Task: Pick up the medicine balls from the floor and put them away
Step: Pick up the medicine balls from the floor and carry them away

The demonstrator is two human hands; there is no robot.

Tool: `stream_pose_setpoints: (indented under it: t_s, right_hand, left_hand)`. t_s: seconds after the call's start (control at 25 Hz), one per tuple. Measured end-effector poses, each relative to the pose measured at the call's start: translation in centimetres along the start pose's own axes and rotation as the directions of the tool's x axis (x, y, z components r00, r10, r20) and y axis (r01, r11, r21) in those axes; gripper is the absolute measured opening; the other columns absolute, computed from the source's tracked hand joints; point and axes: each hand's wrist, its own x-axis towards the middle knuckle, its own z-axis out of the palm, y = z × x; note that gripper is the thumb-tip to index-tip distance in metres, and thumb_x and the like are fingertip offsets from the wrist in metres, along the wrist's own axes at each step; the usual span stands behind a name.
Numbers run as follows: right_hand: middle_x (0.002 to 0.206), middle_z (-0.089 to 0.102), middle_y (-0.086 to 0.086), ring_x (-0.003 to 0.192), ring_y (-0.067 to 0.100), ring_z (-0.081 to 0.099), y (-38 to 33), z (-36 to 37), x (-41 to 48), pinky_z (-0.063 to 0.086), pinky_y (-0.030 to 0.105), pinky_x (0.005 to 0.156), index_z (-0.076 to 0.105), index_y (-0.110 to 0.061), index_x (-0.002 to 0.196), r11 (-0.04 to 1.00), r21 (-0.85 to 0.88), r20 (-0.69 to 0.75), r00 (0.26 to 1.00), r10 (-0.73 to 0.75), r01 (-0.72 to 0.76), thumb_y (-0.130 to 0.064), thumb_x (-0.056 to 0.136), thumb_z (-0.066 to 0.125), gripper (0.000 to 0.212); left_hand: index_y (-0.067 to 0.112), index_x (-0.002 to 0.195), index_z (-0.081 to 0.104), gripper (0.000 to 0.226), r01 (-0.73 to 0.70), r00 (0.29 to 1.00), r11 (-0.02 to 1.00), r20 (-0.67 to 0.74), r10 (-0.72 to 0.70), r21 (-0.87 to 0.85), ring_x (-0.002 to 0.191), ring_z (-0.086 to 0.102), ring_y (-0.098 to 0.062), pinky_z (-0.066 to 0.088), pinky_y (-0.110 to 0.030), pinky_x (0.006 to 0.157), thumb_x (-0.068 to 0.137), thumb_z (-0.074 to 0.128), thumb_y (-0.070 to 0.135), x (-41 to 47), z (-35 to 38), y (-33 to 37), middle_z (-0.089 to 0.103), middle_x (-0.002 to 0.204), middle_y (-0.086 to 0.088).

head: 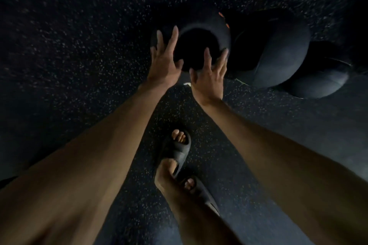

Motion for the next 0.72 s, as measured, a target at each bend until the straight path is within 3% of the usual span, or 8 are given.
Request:
stream_pose_setpoints:
  t_s: [0.12, 0.28, 0.4, 0.52, 0.64, 0.72]
  right_hand:
    - [0.165, -0.014, 0.021, 0.152, 0.042, -0.002, -2.1, -2.3, 3.7, 0.024, 0.055, 0.120, 0.008, -0.023, 0.160, 1.000, -0.016, 0.064, 0.998, -0.019, 0.020, -0.030, 0.098, 0.053, 0.077]
    - [0.165, -0.012, 0.020, 0.153, 0.039, -0.002, -3.9, -4.3, 5.5, 0.018, 0.052, 0.122, 0.007, -0.022, 0.160, 0.990, -0.034, 0.176, 0.974, 0.142, -0.138, -0.031, 0.099, 0.045, 0.073]
    - [0.166, -0.003, 0.019, 0.153, 0.037, 0.004, -4.1, -4.5, 1.5, 0.020, 0.051, 0.120, 0.008, -0.027, 0.159, 0.992, -0.106, 0.154, 0.984, 0.085, -0.069, -0.036, 0.099, 0.045, 0.071]
    - [0.160, 0.023, 0.018, 0.145, 0.037, 0.027, -6.6, -3.9, -4.2, 0.031, 0.052, 0.114, 0.025, -0.022, 0.153, 0.978, -0.186, 0.109, 0.991, -0.077, 0.096, -0.030, 0.097, 0.049, 0.061]
    - [0.143, 0.048, 0.013, 0.132, 0.033, 0.046, -11.0, -3.0, -10.6, 0.040, 0.048, 0.106, 0.046, -0.018, 0.139, 0.963, -0.158, 0.323, 0.933, -0.156, 0.216, -0.027, 0.098, 0.047, 0.042]
    - [0.137, 0.056, 0.014, 0.126, 0.033, 0.053, -13.7, -2.4, -16.3, 0.044, 0.044, 0.101, 0.051, -0.016, 0.136, 0.945, -0.186, 0.545, 0.828, -0.129, 0.270, -0.029, 0.101, 0.045, 0.038]
  left_hand:
    - [0.034, 0.157, 0.025, 0.067, 0.045, 0.995, 0.995, 0.080, -0.053, 0.093, 0.152, -0.010, -0.042, 0.010, -0.046, 0.127, 0.099, 0.058, 0.023, 2.5, -1.8, 1.5, -0.023, 0.164, -0.014]
    - [0.033, 0.156, 0.026, 0.060, 0.039, 0.975, 0.998, 0.216, -0.049, 0.051, 0.155, -0.008, -0.028, 0.010, -0.041, 0.127, 0.103, 0.051, 0.023, 1.9, -4.2, 1.6, -0.019, 0.166, -0.006]
    - [0.028, 0.157, 0.028, 0.057, 0.059, 0.984, 0.998, 0.171, -0.058, -0.002, 0.155, 0.007, -0.023, 0.016, -0.037, 0.125, 0.104, 0.049, 0.023, -1.0, -5.5, 0.7, -0.003, 0.168, -0.008]
    - [0.018, 0.152, 0.037, 0.050, 0.155, 0.985, 0.988, 0.080, -0.152, -0.030, 0.149, 0.030, -0.024, 0.027, -0.036, 0.119, 0.104, 0.046, 0.022, -6.3, -7.2, -1.2, 0.028, 0.162, -0.009]
    - [0.019, 0.147, 0.043, 0.043, 0.362, 0.930, 0.931, 0.084, -0.359, -0.036, 0.126, 0.056, -0.025, 0.048, -0.035, 0.097, 0.105, 0.044, 0.027, -14.8, -9.4, -4.4, 0.051, 0.146, -0.011]
    - [0.019, 0.143, 0.047, 0.040, 0.461, 0.886, 0.884, 0.094, -0.454, -0.073, 0.115, 0.062, -0.027, 0.053, -0.040, 0.095, 0.104, 0.046, 0.029, -22.9, -10.2, -7.1, 0.057, 0.137, -0.014]
